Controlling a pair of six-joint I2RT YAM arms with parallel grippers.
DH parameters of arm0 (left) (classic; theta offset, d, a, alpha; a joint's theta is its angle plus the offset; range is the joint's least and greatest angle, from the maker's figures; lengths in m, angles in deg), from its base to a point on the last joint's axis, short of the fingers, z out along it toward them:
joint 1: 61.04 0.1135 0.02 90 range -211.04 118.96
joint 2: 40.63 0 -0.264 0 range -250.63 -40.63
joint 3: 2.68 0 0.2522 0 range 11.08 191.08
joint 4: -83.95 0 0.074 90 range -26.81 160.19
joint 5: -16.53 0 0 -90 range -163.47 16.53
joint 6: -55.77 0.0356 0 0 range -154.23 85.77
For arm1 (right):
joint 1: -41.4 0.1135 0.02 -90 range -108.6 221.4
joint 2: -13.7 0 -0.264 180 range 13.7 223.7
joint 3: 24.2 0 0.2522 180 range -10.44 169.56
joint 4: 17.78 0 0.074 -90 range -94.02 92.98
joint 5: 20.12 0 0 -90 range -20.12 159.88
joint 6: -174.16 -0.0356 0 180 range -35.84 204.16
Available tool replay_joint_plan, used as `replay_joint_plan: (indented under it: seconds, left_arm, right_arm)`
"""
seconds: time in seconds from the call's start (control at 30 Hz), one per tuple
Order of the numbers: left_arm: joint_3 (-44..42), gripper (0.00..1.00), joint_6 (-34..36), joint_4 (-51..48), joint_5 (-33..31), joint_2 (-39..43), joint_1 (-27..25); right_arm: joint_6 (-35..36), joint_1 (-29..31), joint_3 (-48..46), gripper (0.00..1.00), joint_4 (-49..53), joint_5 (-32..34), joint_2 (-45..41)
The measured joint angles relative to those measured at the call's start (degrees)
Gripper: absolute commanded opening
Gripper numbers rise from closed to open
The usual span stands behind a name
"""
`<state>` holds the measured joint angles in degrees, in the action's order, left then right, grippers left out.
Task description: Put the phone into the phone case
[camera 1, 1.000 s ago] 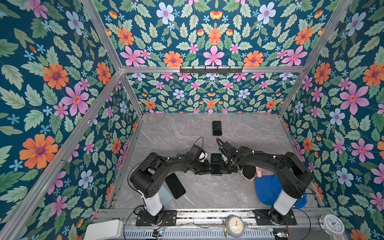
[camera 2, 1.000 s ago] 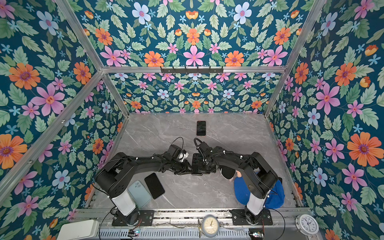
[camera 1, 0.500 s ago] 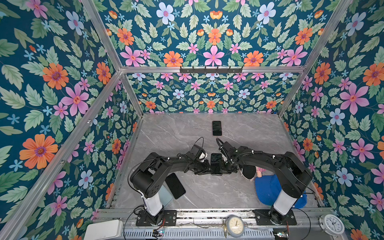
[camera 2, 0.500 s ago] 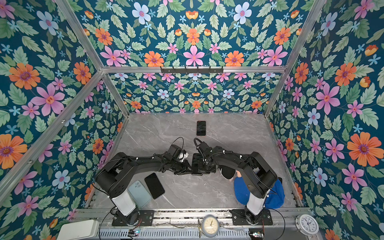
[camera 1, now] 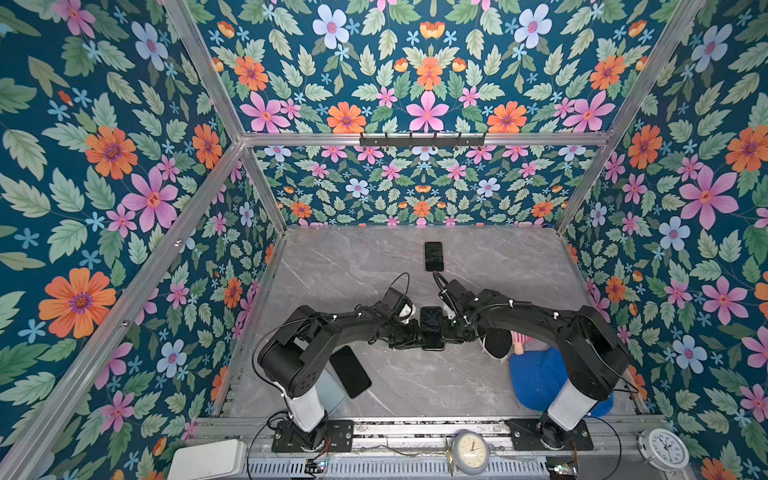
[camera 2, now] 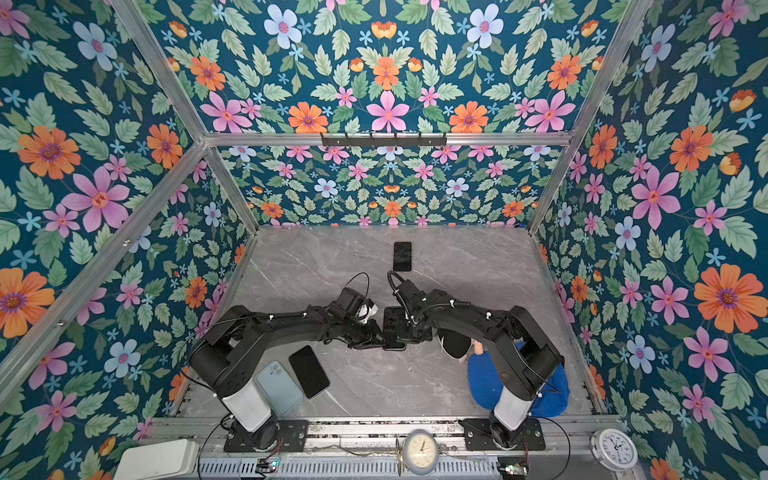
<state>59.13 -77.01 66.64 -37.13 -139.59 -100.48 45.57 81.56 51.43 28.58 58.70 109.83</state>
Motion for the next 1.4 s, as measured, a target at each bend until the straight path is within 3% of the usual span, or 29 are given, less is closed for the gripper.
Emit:
replay_joint_plan:
  seconds: [0.17,0.5,0.9,1.03,1.4]
  left_arm:
    - [0.17,0.40,0.76,-1.66,-0.42,1.64,0.07]
    - [-4.04,0.42,-1.55,0.85,1.33,2.89,-0.28]
    - [-5.38,0.39,-3.34,5.81,4.00,1.25,-0.31]
    - [-5.49,0.33,-3.54,6.34,4.26,0.96,-0.28]
    - [-5.49,0.26,-3.80,6.60,5.29,0.02,-0.26]
  right_arm:
    - [-0.33,-0.09,-2.21,0.08,0.61,1.01,-2.71]
    - [-3.21,-0.04,-6.25,0.12,-5.46,-2.99,-1.66]
    - [-3.63,-0.09,-6.23,0.13,-8.63,-4.09,1.20]
    - [-3.65,-0.11,-6.23,0.08,-8.68,-4.13,1.20]
    - [-4.96,-0.15,-7.78,0.06,-10.91,-5.16,1.33]
